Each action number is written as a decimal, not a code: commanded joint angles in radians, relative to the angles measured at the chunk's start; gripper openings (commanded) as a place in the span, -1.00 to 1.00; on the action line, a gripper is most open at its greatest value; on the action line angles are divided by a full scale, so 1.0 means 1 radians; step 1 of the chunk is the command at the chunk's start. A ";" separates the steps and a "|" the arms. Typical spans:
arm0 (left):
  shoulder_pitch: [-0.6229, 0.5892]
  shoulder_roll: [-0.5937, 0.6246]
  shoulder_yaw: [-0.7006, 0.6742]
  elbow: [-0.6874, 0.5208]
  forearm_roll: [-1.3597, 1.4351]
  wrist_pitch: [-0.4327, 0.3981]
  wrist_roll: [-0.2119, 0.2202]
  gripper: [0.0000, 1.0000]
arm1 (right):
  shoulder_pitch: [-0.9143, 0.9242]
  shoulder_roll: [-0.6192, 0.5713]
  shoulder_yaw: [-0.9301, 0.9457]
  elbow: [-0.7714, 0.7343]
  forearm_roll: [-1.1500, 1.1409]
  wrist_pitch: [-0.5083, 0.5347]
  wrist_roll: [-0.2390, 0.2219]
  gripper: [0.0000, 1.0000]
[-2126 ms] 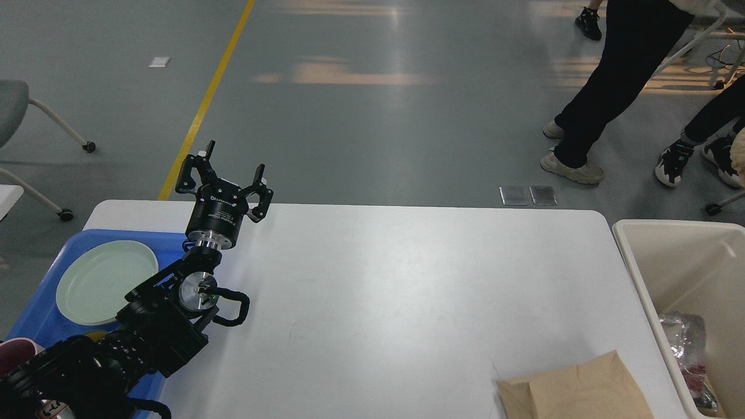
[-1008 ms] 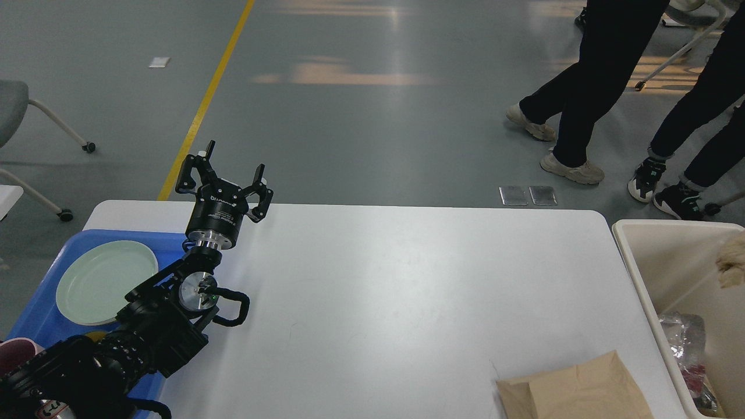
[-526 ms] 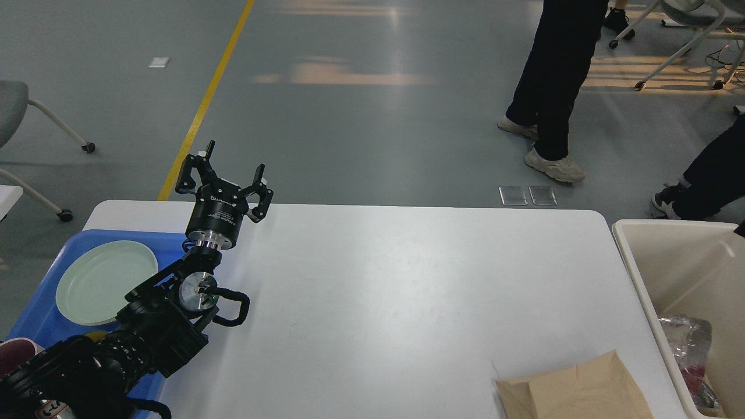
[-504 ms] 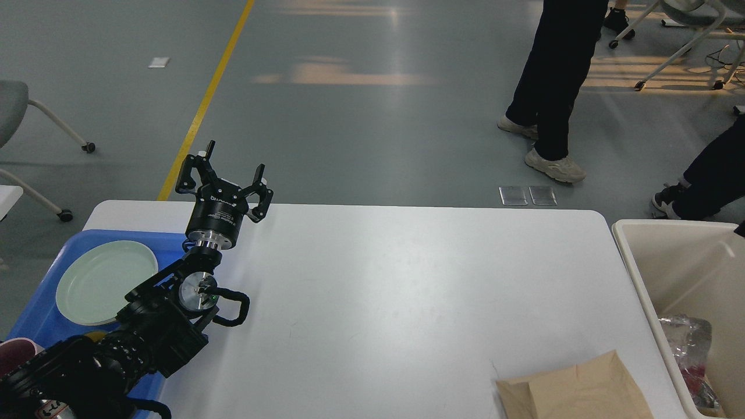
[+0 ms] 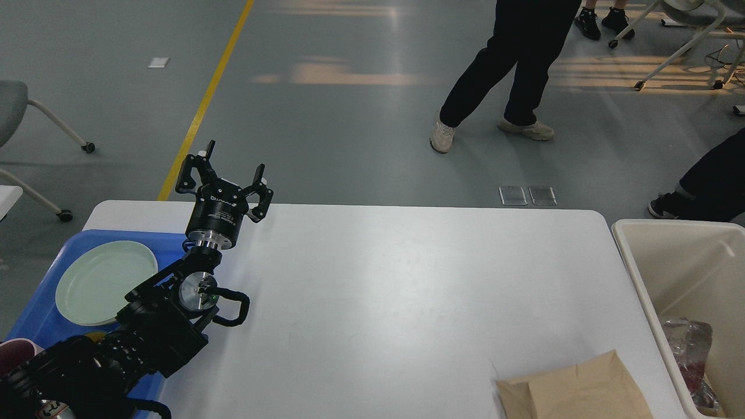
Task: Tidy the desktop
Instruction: 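Open the right gripper to drop the crumpled paper into the bin, then bring the right gripper back over the table toward the paper bag, then lower the right gripper onto the brown paper bag and grasp it, then lift the brown paper bag high and carry it over the bin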
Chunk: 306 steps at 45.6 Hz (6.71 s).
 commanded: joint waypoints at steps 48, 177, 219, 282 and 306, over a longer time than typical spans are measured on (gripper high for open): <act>0.000 0.000 0.000 0.000 0.000 0.001 0.000 0.93 | 0.568 0.397 -0.038 0.280 -0.546 0.533 -0.003 1.00; 0.000 0.000 0.000 0.000 0.000 0.000 0.000 0.93 | -0.021 0.247 0.011 0.478 -0.191 0.162 -0.006 0.98; 0.000 0.000 0.000 0.000 0.001 0.000 0.000 0.93 | -0.120 0.262 0.057 0.480 -0.102 0.110 -0.006 -0.88; 0.000 0.000 0.000 0.000 0.001 0.001 0.000 0.93 | 0.373 0.242 -0.072 0.474 -0.101 0.401 -0.001 -1.00; 0.000 0.000 0.000 0.000 0.001 0.000 0.000 0.93 | 0.542 0.244 -0.177 0.209 -0.102 0.490 -0.008 -1.00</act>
